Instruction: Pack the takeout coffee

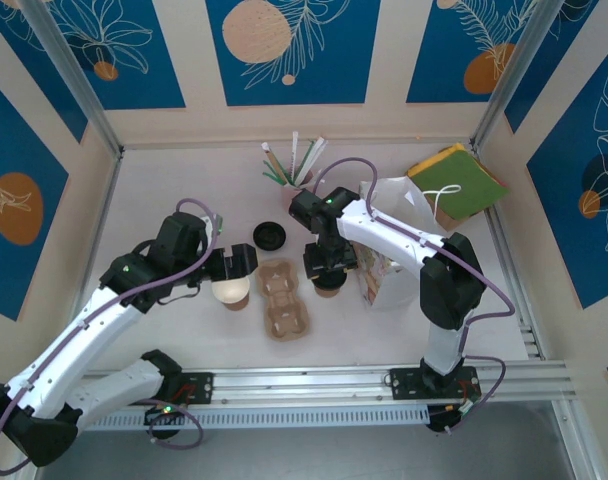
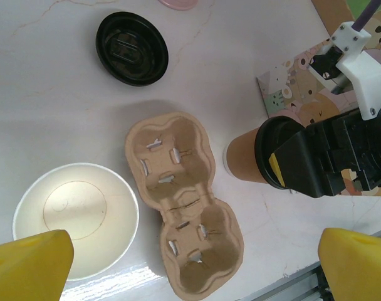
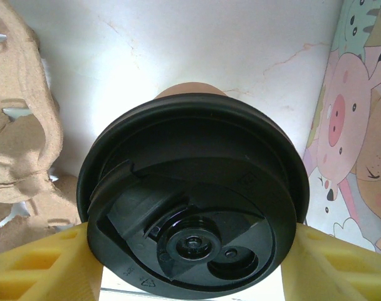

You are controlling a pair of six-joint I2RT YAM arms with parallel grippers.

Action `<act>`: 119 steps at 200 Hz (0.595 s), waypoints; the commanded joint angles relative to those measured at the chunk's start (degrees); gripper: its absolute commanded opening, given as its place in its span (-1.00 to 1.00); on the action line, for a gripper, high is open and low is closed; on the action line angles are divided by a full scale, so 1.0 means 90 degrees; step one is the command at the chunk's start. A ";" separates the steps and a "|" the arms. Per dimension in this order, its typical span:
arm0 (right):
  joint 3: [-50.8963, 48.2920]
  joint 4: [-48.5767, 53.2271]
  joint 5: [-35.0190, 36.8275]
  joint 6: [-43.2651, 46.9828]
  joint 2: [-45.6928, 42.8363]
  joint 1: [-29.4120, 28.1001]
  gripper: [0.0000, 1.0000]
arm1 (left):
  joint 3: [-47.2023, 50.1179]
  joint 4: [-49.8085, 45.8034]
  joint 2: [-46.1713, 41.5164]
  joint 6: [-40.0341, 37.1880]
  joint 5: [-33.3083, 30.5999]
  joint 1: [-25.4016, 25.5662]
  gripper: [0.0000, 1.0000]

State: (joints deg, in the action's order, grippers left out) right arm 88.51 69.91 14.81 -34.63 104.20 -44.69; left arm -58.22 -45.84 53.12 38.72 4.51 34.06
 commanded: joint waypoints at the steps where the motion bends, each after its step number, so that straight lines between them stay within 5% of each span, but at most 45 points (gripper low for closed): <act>1: 0.0045 0.0142 -0.0025 -0.0088 -0.0060 -0.0050 0.31 | 0.0058 -0.0004 -0.0113 0.0014 0.0138 -0.0025 1.00; 119: 0.0588 0.0637 0.0174 -0.0302 -0.0550 -0.0281 0.31 | 0.0012 0.0021 -0.0063 -0.0019 -0.0013 -0.0026 1.00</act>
State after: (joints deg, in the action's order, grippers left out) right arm 90.59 72.40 15.09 -35.70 102.45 -46.15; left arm -57.78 -45.82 52.95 38.72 4.89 34.06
